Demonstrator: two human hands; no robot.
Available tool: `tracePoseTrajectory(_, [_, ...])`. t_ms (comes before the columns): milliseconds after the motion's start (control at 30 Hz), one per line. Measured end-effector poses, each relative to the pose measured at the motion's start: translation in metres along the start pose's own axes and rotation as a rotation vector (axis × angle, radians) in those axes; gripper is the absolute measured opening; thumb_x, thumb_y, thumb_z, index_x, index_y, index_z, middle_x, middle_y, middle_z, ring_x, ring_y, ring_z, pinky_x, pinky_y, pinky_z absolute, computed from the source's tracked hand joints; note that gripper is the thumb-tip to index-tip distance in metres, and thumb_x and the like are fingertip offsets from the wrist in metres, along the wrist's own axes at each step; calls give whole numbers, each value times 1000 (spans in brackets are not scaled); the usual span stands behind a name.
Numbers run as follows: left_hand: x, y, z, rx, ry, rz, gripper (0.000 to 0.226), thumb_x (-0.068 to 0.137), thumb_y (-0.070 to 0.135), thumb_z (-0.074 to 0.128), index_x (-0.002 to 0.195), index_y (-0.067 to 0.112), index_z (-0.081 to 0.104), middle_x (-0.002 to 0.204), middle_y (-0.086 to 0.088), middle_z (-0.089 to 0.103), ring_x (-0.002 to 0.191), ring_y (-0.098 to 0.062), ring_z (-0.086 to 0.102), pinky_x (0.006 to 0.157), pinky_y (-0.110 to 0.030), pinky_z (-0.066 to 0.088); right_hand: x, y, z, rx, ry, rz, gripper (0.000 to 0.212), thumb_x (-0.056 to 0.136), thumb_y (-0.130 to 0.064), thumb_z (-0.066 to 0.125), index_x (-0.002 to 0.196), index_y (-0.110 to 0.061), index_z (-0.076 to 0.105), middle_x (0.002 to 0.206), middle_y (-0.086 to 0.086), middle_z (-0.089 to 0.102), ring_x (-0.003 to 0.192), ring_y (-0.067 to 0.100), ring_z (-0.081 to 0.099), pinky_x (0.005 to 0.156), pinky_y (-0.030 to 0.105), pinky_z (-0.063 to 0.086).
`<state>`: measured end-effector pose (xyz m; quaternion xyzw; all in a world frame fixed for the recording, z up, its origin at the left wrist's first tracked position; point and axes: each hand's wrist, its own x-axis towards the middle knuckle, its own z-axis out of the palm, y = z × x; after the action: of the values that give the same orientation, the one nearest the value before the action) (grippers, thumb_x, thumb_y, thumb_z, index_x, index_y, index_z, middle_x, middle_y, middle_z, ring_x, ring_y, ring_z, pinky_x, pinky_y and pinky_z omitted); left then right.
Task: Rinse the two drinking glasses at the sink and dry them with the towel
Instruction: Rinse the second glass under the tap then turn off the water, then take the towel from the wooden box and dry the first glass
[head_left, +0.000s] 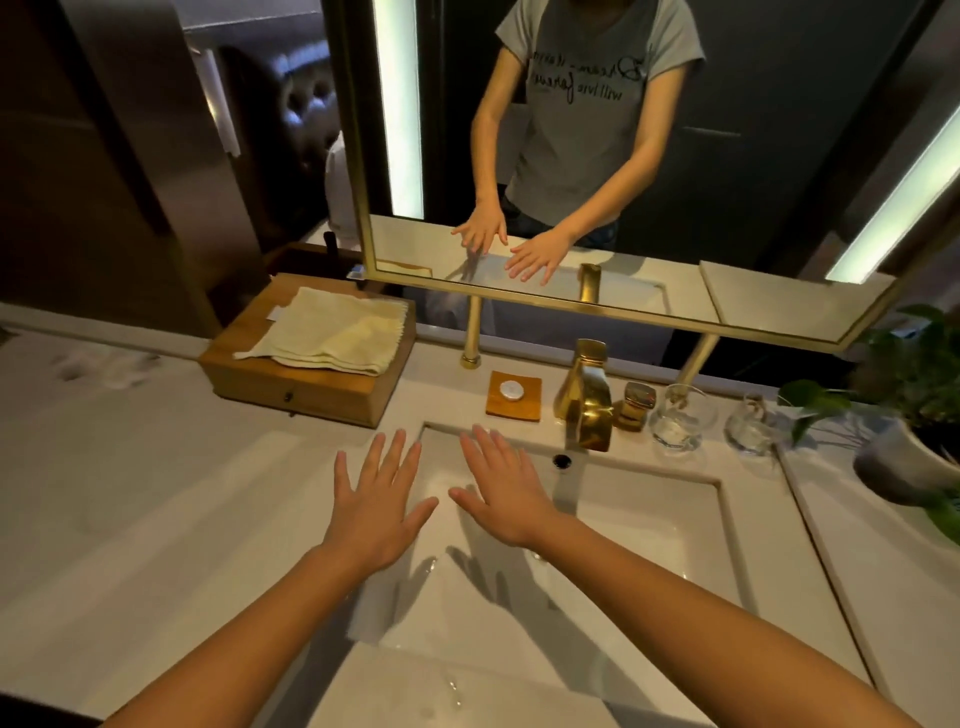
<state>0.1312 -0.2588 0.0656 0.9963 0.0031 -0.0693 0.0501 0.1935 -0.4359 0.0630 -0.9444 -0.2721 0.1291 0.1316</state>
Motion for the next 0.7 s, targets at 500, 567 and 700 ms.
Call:
tracePoseTrajectory(500, [85, -159, -64, 6, 74, -150, 74, 93, 59, 24, 151, 24, -5, 159, -1, -16, 146, -23, -16, 112, -58, -9, 148, -70, -28, 37, 118, 28, 71, 100, -51, 35, 155, -21, 3, 164, 5, -2, 151, 27, -2, 120, 52, 8])
tracePoseTrajectory(567, [104, -177, -67, 4, 80, -171, 75, 92, 60, 25, 151, 23, -4, 159, -2, -14, 146, -23, -15, 113, -57, -9, 167, -71, -27, 41, 128, 39, 72, 99, -52, 35, 156, -20, 5, 164, 4, -1, 151, 27, 0, 121, 51, 10])
tracePoseTrajectory(700, [144, -199, -67, -19, 88, -296, 86, 89, 66, 27, 151, 14, -2, 160, -7, -7, 147, -23, -9, 115, -53, -7, 201, -70, -27, 99, 167, 74, 70, 96, -54, 40, 149, -10, 25, 160, 10, 20, 147, 30, 17, 117, 52, 24])
